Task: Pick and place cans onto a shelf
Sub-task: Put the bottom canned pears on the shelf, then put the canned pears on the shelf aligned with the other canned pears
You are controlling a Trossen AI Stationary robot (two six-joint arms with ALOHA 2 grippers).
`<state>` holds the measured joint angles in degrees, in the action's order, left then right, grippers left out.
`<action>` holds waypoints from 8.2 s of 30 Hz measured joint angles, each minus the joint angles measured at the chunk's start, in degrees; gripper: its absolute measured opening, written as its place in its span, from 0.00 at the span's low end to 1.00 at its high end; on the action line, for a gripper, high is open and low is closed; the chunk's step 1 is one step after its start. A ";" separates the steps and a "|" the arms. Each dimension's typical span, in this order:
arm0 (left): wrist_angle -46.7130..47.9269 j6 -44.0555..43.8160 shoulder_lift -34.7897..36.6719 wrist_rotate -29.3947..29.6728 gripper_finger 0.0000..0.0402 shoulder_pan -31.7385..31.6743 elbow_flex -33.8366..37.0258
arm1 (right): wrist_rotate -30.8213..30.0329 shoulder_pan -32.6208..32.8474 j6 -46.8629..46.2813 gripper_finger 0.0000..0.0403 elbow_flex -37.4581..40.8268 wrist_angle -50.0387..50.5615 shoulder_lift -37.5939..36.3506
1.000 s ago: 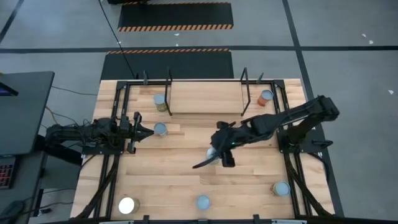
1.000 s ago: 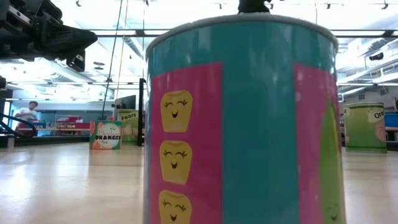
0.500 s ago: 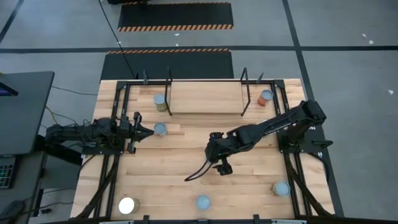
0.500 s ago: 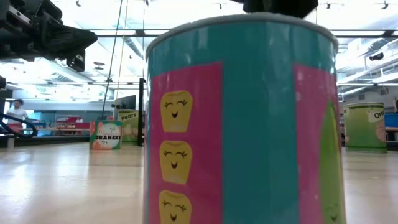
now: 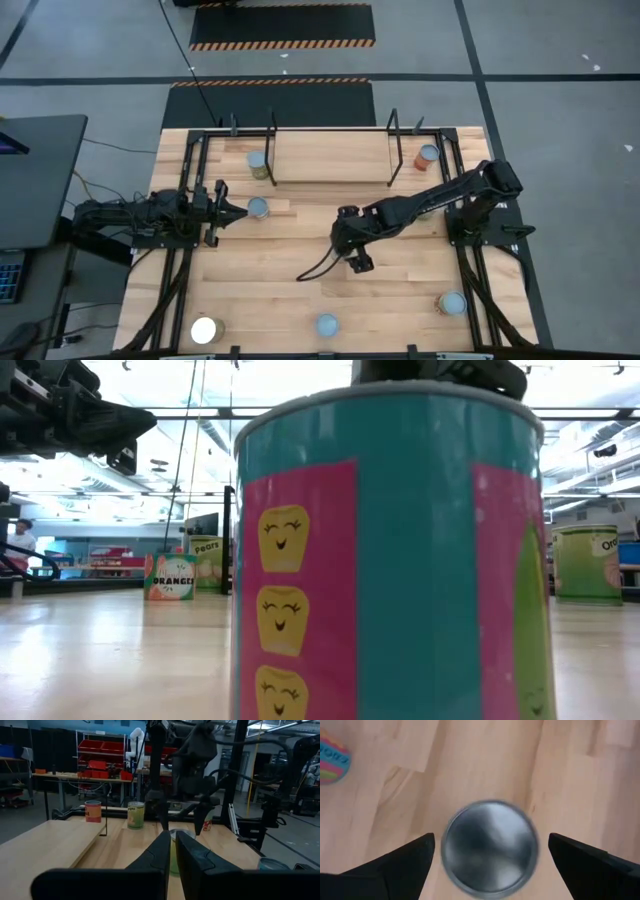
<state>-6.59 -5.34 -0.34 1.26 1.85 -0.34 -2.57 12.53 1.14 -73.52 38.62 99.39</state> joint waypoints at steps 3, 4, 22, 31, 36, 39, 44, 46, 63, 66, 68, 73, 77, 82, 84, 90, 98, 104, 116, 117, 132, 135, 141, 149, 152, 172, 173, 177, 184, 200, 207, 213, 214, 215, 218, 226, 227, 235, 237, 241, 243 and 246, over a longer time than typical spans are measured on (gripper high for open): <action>-0.01 0.03 -0.01 -0.01 0.09 -0.01 -0.01 | 3.36 -0.66 0.84 0.99 1.49 -0.91 0.00; 0.01 0.00 0.00 -0.01 0.09 -0.01 -0.01 | 3.56 -0.79 1.36 0.99 2.03 -1.32 0.00; -0.19 0.76 0.00 0.29 0.09 -0.05 0.00 | 7.97 -5.35 2.49 0.77 0.85 -4.49 -0.29; -11.04 -9.25 -0.02 5.54 0.09 -0.44 -0.01 | 7.79 -16.99 12.97 0.77 -17.94 8.62 -0.17; -18.31 -14.20 -0.11 12.39 0.09 -0.44 -0.14 | 7.98 -28.02 21.22 0.77 -19.22 7.26 0.50; -16.57 -10.21 -2.39 16.97 0.09 -0.44 -3.75 | 10.09 -33.64 24.08 0.78 -19.21 7.51 2.61; -8.21 -2.74 -14.89 22.78 0.09 -0.44 -17.14 | 13.16 -38.50 30.94 0.78 -19.17 9.33 6.16; -2.57 -3.29 -20.85 25.74 0.09 -0.45 -23.51 | 14.21 -39.44 33.29 0.78 -19.17 9.32 6.78; 52.25 -15.08 -51.76 13.27 0.18 -24.24 -70.33 | 19.07 -41.88 39.32 0.86 -19.29 4.33 11.89; 53.85 -13.71 -54.49 4.18 0.28 -30.15 -70.54 | 18.16 -41.87 39.24 0.91 -19.08 4.37 11.68; 55.96 -10.20 -56.50 0.05 0.36 -33.73 -70.49 | 17.13 -41.81 39.07 0.93 -19.08 4.49 10.08; 58.12 0.36 -60.68 -4.33 0.58 -41.30 -70.49 | 15.13 -41.50 37.39 0.95 -19.12 6.98 4.75; 58.11 7.75 -63.83 -7.93 0.73 -46.04 -70.49 | 13.52 -40.96 34.81 0.95 -19.17 8.76 -1.82; 60.82 18.23 -68.78 -11.55 0.82 -49.37 -70.49 | 11.58 -38.53 29.88 0.95 -19.17 10.81 -10.48; 61.04 22.73 -71.12 -10.81 0.82 -49.98 -70.49 | 10.98 -37.35 27.93 0.95 -19.19 10.81 -13.61; 65.61 34.24 -78.00 -10.45 0.81 -50.05 -70.49 | 6.57 -33.89 20.86 0.95 -19.19 10.95 -20.44; 65.65 41.82 -86.39 -8.98 0.83 -49.94 -70.49 | 1.88 -31.45 15.47 0.95 -19.19 10.99 -23.05; 65.75 38.81 -89.84 -8.17 0.88 -49.71 -70.49 | 1.95 -31.36 15.42 0.95 -19.17 11.38 -22.28; 63.47 37.25 -90.11 -7.02 0.88 -48.81 -70.49 | 2.15 -33.26 15.96 0.95 -19.17 11.08 -21.72; 63.98 36.75 -90.11 -7.00 0.88 -48.81 -70.49 | 2.15 -33.29 15.96 0.95 -19.17 11.11 -21.77; 67.55 32.76 -89.80 -2.01 0.80 -44.64 -72.61 | 2.19 -33.28 15.96 0.95 -19.17 11.73 -21.66; 70.02 31.42 -88.15 -3.11 0.77 -43.30 -72.60 | 2.19 -33.31 15.54 0.95 -19.17 12.04 -21.66; 70.22 28.20 -87.27 -4.04 0.78 -43.82 -71.02 | 2.21 -33.31 14.07 0.95 -19.17 12.81 -21.66; 68.69 22.67 -87.55 -3.99 0.78 -45.91 -68.02 | 2.21 -33.31 16.92 0.95 -19.17 16.74 -21.66; 69.91 21.32 -87.02 -2.77 0.78 -46.21 -68.02 | 2.21 -33.31 18.19 0.95 -19.17 16.77 -21.66; 60.05 30.10 -82.27 -1.16 0.72 -45.46 -63.58 | 2.03 -35.91 15.01 0.95 -19.17 12.05 -21.66; 60.01 30.03 -82.27 -1.07 0.77 -45.49 -63.85 | 2.04 -36.11 14.94 0.95 -19.17 12.05 -21.66; 59.47 30.22 -82.34 -3.74 0.91 -45.57 -63.76 | 2.02 -36.82 14.88 0.95 -19.17 12.05 -21.66; 55.80 31.65 -86.32 -5.17 0.96 -45.00 -63.65 | 2.08 -37.11 13.98 0.95 -19.17 12.04 -21.66; 53.51 33.24 -92.43 -3.28 0.94 -45.14 -63.89 | 2.43 -37.11 12.47 0.95 -19.17 12.14 -21.66; 57.40 32.75 -91.56 -1.12 0.79 -45.13 -63.91 | 2.43 -37.11 12.47 0.95 -19.17 12.29 -21.66; 68.48 29.72 -86.35 1.93 0.79 -45.09 -66.01 | 2.45 -37.11 12.71 0.95 -19.17 12.31 -21.66; 70.68 29.29 -85.02 2.82 0.79 -45.08 -67.20 | 2.45 -37.11 12.81 0.95 -19.17 12.31 -21.66; 73.06 28.81 -83.80 4.05 0.79 -45.00 -68.39 | 2.45 -37.11 12.95 0.95 -19.17 12.31 -21.66; 76.96 28.39 -80.29 5.33 0.81 -44.76 -70.28 | 2.45 -37.11 13.73 0.95 -19.17 12.31 -21.67; 76.14 20.57 -74.42 2.09 0.81 -43.17 -79.56 | 2.45 -37.11 15.36 0.95 -19.17 12.27 -21.66; 75.61 19.72 -74.09 0.59 0.81 -42.70 -81.11 | 2.45 -37.11 15.42 0.95 -19.17 12.29 -21.66; 66.85 16.00 -78.04 -1.38 0.81 -37.12 -94.13 | 2.28 -37.15 14.36 0.95 -17.28 14.69 -21.73; 66.27 15.77 -81.09 -1.09 0.81 -36.01 -97.91 | 2.26 -37.15 13.25 0.95 -15.89 15.82 -21.66; 65.85 17.20 -88.17 -1.03 0.81 -35.36 -105.17 | 2.28 -37.15 12.73 0.95 -12.34 15.39 -21.68; 65.44 18.34 -92.27 -1.06 0.81 -35.43 -107.89 | 2.25 -37.13 12.58 0.95 -10.50 14.88 -21.68; 64.75 20.94 -98.43 -1.52 0.81 -35.44 -111.18 | 2.10 -37.11 11.80 0.95 -7.95 14.03 -21.68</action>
<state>58.16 15.60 -98.77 -0.27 -33.59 -111.52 -0.47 -24.58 12.94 -81.47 52.66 77.71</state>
